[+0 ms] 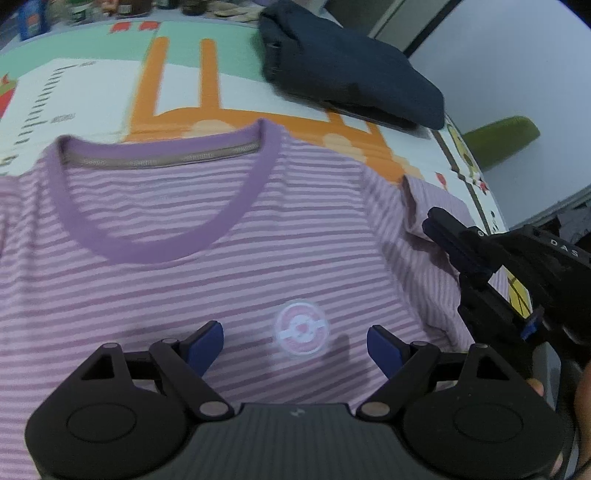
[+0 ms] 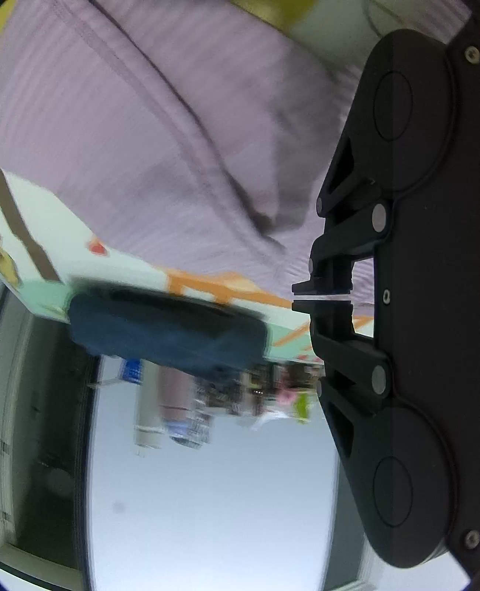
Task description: Fold clothes
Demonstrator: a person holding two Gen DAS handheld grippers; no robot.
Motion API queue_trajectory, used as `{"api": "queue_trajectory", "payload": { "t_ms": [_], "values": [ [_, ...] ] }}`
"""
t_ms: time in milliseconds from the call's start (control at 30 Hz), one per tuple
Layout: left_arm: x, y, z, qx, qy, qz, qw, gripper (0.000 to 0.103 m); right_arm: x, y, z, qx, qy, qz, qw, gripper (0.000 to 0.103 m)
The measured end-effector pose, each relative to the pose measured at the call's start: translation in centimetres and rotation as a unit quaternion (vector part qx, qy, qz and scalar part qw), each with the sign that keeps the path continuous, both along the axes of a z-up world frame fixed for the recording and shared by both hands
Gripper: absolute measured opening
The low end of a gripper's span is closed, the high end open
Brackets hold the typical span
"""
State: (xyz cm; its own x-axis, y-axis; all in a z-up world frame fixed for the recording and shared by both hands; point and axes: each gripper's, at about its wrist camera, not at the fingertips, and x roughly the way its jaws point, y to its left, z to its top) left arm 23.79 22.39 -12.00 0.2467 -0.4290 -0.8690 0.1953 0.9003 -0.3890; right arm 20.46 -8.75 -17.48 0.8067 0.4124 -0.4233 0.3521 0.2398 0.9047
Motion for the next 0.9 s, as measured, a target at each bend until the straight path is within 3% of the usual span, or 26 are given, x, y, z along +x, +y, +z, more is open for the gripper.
{"api": "queue_trajectory", "payload": {
  "t_ms": [167, 367, 467, 533, 600, 667, 700, 767, 800, 900],
  "values": [
    [-0.3, 2.1, -0.1, 0.002, 0.004, 0.018, 0.9998, 0.087, -0.4, 2.5, 0.6, -0.017, 0.009, 0.028, 0.999, 0.006],
    [-0.7, 3.0, -0.1, 0.002, 0.002, 0.022, 0.9997, 0.087, -2.3, -0.6, -1.2, 0.025, 0.051, -0.064, 0.996, 0.03],
    [-0.6, 3.0, -0.2, 0.001, 0.003, 0.024, 0.9997, 0.087, -2.3, -2.0, -0.6, 0.016, 0.044, -0.066, 0.997, 0.031],
    [-0.6, 2.9, -0.2, 0.002, 0.003, 0.022, 0.9997, 0.087, -1.7, -2.3, 0.8, -0.031, 0.031, -0.031, 0.999, 0.031],
    [-0.6, 2.8, -0.2, 0.004, 0.003, 0.02, 0.9998, 0.087, -0.8, -1.9, 3.0, -0.115, 0.013, 0.03, 0.993, 0.031],
    [-0.6, 2.7, -0.2, 0.006, 0.003, 0.017, 0.9998, 0.087, 0.6, -0.2, 5.3, -0.236, 0.002, 0.116, 0.965, 0.031],
    [-0.6, 2.7, -0.2, 0.006, 0.002, 0.017, 0.9998, 0.088, 1.1, 0.9, 6.4, -0.307, -0.004, 0.159, 0.938, 0.031],
    [-0.6, 2.6, -0.2, 0.007, 0.002, 0.017, 0.9998, 0.088, 1.2, 3.4, 7.7, -0.44, -0.018, 0.215, 0.872, 0.031],
    [-0.6, 2.6, -0.2, 0.008, 0.002, 0.019, 0.9998, 0.088, 1.1, 4.6, 8.1, -0.502, -0.026, 0.241, 0.83, 0.031],
    [-0.6, 2.1, 0.1, 0.004, 0.001, 0.025, 0.9997, 0.088, 0.7, 7.8, 7.9, -0.624, -0.041, 0.293, 0.723, 0.031]
  ]
}}
